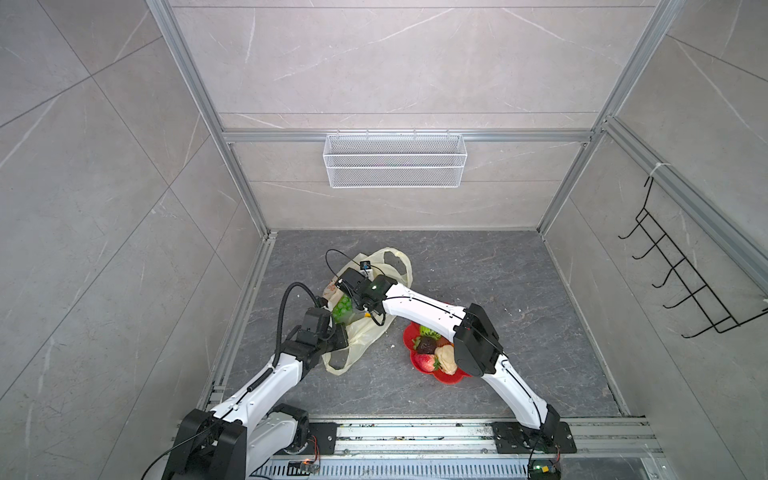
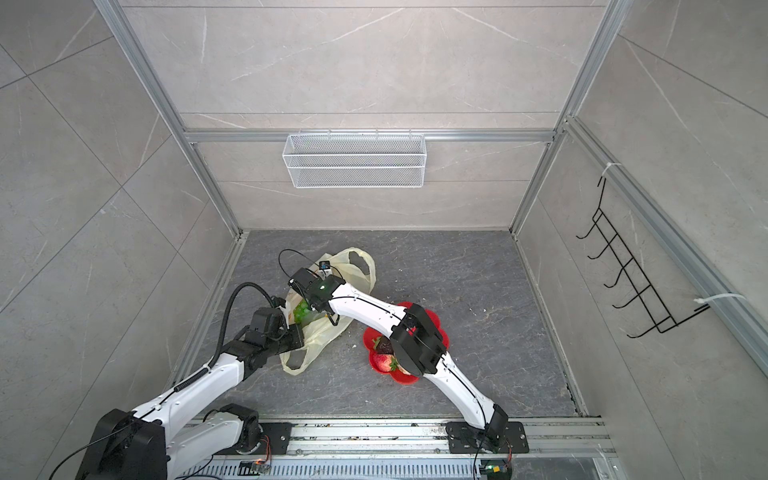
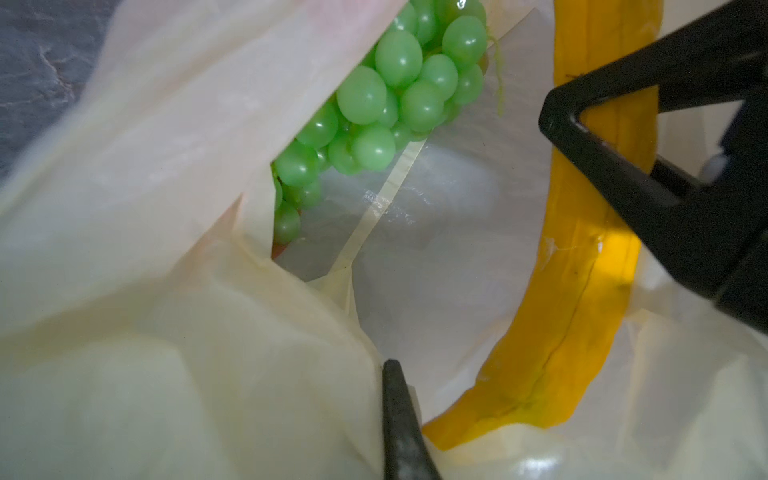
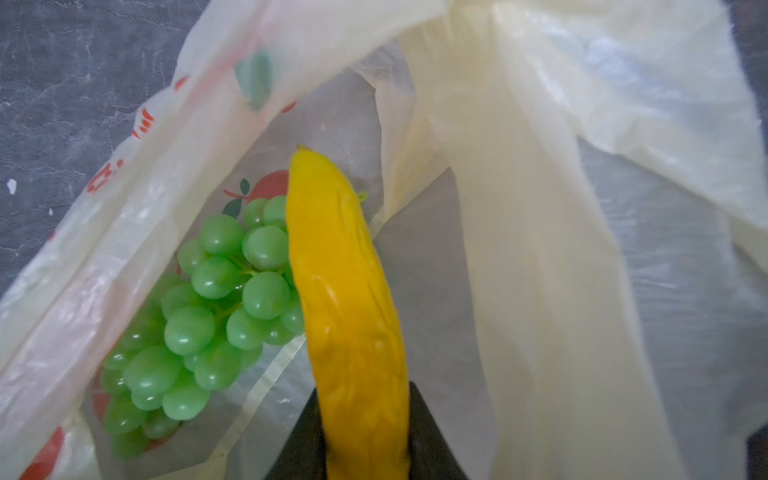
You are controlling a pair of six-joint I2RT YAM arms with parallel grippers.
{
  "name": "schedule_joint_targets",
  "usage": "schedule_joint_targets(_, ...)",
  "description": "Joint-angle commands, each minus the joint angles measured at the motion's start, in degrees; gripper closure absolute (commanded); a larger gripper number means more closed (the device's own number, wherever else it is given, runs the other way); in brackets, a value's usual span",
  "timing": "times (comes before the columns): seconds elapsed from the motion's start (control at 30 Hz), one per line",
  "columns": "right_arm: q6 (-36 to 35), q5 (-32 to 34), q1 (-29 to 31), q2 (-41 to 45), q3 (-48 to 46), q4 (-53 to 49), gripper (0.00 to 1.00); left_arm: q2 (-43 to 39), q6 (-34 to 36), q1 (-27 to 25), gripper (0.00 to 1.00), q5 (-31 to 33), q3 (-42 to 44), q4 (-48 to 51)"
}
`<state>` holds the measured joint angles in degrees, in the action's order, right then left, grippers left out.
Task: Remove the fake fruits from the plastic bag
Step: 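Lift the banana up out of the bag while the left gripper shifts the bag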
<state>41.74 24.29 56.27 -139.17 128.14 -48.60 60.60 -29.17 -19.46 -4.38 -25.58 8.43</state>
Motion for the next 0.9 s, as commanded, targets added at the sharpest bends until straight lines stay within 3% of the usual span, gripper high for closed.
schedule_joint_targets(0.0,0.23,4.01,-0.76,-0.33,1.20,1.00,0.72,-1.51,1.65,-0.96,1.00,-1.03,-1.53,-1.47)
schedule_joint_targets(0.23,0.63,4.00,-2.94,2.96,-6.75,5.36,0.72,-13.79,1.42,-0.97,1.00,-1.04,2.35,-3.24)
schedule_joint_targets(0.4,0.02,4.67,-3.11,3.24,-6.85,5.44,0.73,-21.20,1.17,-0.94,1.00,-0.10,5.39,-4.30)
schedule_joint_targets(0.67,-0.08,0.82,-3.10,8.70,-10.54,8.51,0.73,-5.64,1.97,-0.95,1.00,1.43,-0.13,-1.44)
schedule_joint_targets(0.87,-1.21,-4.32,-2.55,12.95,-15.37,11.63,0.74,-2.46,1.04,-0.97,1.00,4.94,-1.34,-0.47)
